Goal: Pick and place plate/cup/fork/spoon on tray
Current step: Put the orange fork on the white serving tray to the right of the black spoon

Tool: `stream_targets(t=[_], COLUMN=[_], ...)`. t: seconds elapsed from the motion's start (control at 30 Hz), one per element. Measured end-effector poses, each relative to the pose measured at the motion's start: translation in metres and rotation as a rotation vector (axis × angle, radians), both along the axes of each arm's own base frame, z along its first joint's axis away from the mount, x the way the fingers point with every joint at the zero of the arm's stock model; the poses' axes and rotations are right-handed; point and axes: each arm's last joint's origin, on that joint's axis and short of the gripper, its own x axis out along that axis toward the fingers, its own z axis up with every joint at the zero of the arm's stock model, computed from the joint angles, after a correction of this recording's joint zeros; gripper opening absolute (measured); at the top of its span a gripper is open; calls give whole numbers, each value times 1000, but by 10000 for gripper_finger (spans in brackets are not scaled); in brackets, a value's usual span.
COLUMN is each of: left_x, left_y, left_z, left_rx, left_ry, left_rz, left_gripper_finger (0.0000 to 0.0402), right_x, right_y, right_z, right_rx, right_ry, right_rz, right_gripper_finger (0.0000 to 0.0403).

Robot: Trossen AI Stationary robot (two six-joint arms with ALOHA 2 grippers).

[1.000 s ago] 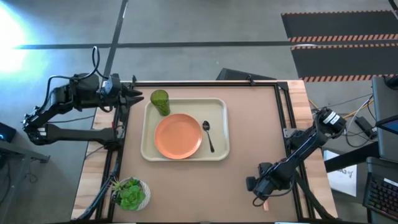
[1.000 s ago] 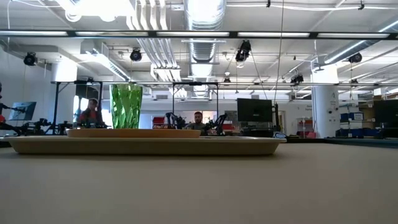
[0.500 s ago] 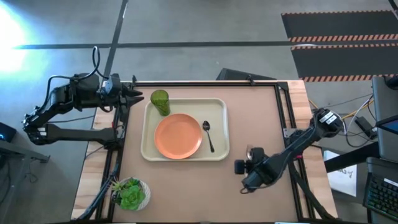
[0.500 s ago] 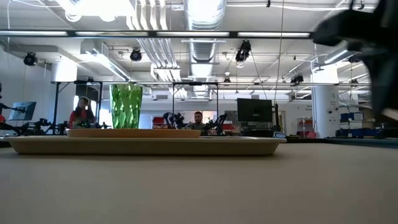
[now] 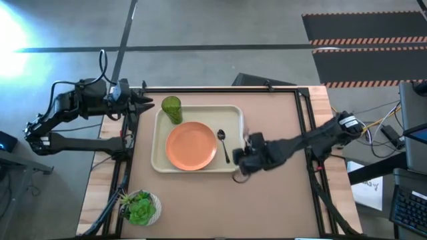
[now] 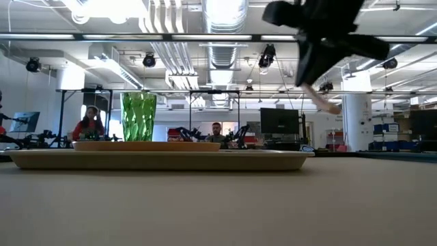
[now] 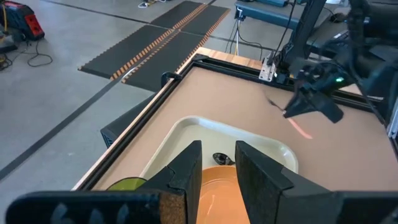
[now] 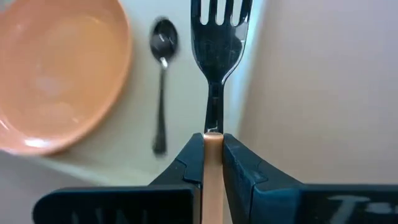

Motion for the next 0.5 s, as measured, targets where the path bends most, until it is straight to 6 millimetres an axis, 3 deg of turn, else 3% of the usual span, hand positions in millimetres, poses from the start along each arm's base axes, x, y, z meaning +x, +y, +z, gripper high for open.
stream_targets(t=[0.27,0.5], left_x=[0,0], left_y=[0,0], left_z=[0,0], left_rx=[0,1], left_ry=[1,0], left_rz=[0,-1], left_gripper_finger=[79,79], right_x=[28,36], right_y=[-49,-74], right_z=[-5,-40], right_rx=[-25,79], right_ry=[-55,76], right_rz=[114,120], right_gripper_finger=[20,20])
